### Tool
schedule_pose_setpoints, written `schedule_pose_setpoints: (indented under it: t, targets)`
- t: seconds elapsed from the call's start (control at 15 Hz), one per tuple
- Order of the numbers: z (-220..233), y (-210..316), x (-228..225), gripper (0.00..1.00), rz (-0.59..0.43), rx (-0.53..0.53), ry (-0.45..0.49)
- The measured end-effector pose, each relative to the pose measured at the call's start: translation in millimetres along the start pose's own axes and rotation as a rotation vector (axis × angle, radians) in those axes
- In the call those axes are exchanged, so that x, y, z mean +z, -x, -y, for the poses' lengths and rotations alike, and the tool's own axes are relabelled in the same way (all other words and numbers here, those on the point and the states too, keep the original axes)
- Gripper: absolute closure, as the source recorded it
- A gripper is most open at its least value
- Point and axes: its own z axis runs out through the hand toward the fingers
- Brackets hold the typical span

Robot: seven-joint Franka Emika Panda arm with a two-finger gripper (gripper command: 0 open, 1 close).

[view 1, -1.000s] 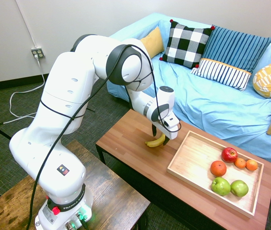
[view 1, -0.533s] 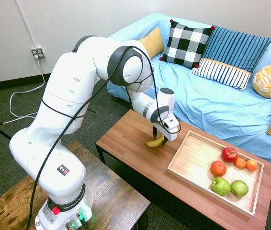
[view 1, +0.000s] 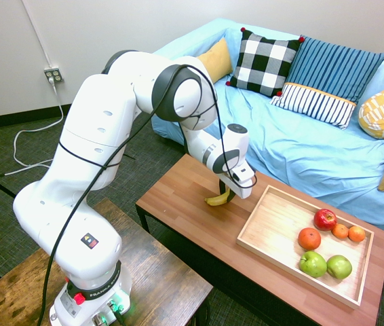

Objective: Put banana in the tray

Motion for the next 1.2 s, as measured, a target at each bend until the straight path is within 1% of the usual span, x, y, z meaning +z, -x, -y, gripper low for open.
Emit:
schedule_pose_setpoints:
  t: [0.2,0.4,0.53,0.93,1.2]
  targets:
    - [-1,-16,-42,1.0,-0.025,-0.003,-0.026]
    - [-26,-43,-88,1.0,-0.06,0.004,-0.031]
    - [-49,-64,-104,1.0,-0.079,0.021,-0.029]
    - [-127,-138,-105,1.0,-0.109,0.106,-0.019]
    - [-150,-168,-75,1.0,-0.117,0.153,-0.013]
